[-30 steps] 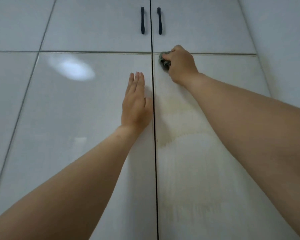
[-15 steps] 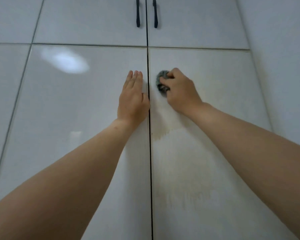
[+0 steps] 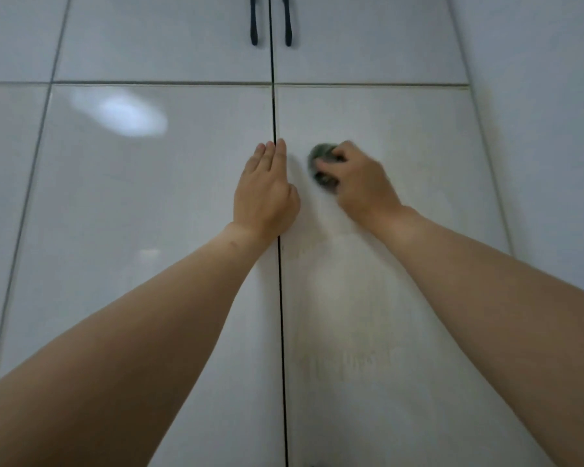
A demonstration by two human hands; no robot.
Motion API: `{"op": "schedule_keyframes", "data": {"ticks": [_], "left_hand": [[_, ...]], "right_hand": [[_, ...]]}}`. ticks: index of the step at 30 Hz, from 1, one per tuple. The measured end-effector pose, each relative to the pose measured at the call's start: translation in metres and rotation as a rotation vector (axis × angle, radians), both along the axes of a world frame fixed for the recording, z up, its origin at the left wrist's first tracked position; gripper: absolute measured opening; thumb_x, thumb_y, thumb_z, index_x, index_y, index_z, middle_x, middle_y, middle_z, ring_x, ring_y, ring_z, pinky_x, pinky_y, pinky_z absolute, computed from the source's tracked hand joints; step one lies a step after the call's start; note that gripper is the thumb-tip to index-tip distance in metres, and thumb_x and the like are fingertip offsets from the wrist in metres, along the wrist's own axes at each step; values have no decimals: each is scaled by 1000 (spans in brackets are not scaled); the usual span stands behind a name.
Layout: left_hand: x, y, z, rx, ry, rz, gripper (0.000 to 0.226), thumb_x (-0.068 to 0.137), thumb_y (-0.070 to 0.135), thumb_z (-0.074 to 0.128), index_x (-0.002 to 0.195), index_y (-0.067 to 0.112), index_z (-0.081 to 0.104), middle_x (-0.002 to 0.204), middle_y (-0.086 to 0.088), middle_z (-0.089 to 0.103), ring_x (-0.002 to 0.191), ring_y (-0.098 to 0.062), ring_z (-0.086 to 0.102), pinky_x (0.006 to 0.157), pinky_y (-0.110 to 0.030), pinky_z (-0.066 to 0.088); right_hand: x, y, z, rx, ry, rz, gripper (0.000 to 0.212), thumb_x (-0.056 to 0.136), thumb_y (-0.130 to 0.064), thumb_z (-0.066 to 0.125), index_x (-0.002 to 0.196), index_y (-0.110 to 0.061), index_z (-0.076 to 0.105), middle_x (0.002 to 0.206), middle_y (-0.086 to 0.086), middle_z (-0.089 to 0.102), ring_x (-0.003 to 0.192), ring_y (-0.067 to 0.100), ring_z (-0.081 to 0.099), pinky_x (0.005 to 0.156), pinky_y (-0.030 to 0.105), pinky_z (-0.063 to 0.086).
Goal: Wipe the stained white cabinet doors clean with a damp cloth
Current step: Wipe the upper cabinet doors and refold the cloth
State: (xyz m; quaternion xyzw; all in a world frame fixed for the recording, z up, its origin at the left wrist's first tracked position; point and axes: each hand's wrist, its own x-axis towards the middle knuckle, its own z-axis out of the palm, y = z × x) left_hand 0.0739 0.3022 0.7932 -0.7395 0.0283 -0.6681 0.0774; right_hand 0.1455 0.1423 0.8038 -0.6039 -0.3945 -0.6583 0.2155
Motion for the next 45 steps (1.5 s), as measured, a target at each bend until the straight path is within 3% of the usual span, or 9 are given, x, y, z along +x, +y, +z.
{"op": "schedule_keyframes", "data": {"ticks": [3,8,11,15,21,26,33,40,45], "left_hand": [[-7,-13,2,-73,9,-29,66,93,6,35,157,5,20,158,-21,32,150,-31,23,124,-32,11],[6,-20,8,-100,22,60,74,88,31,17,157,5,16,155,-30,31,147,-41,25,124,-43,15],[13,-31,3,-150,51,110,74,89,30,27,158,10,11,157,-35,18,149,-46,13,124,-49,12],[21,-44,2,-191,13,119,72,91,26,34,158,10,13,157,-38,15,149,-48,9,124,-50,12],[33,-45,4,-208,-51,168,74,86,28,31,155,3,22,152,-40,24,146,-50,20,122,-52,17],[33,-46,5,-215,-72,147,77,82,29,29,152,-2,25,152,-39,26,146,-49,21,122,-52,18],[28,-38,3,-208,-41,111,79,82,27,26,150,-11,21,157,-32,23,149,-42,18,125,-44,13],[-16,-9,-4,-184,116,-101,68,91,8,38,155,-3,17,164,-18,13,153,-28,7,122,-30,3],[-24,13,-35,-38,-81,-118,68,80,11,26,143,-12,39,150,-29,39,143,-41,33,122,-39,19]], "right_hand": [[9,-17,19,378,235,-68,26,92,-11,57,116,-8,66,117,15,53,98,38,59,82,33,45],[2,7,-19,-95,-45,-32,31,97,-15,58,127,-9,64,127,12,59,109,31,58,91,31,47],[31,-56,6,214,98,-89,26,93,-9,57,116,-8,69,115,21,59,100,41,60,86,38,49],[52,-103,14,553,396,-239,34,92,-7,54,125,2,60,129,26,48,110,45,52,96,41,44],[59,-91,-18,145,57,-180,33,92,-18,65,122,-4,68,132,19,59,106,39,56,91,39,47],[75,-136,-21,715,439,-294,25,96,-12,50,108,2,67,117,23,55,98,44,58,85,42,49],[39,-32,-42,111,-89,-27,25,84,2,61,106,-3,71,107,15,62,88,35,60,73,36,51],[45,-50,-48,743,303,-11,31,84,5,49,110,-2,63,113,20,54,95,41,57,79,40,45],[-5,36,-74,107,-13,152,51,82,0,54,132,-9,59,117,12,59,100,32,59,84,38,53]]}}
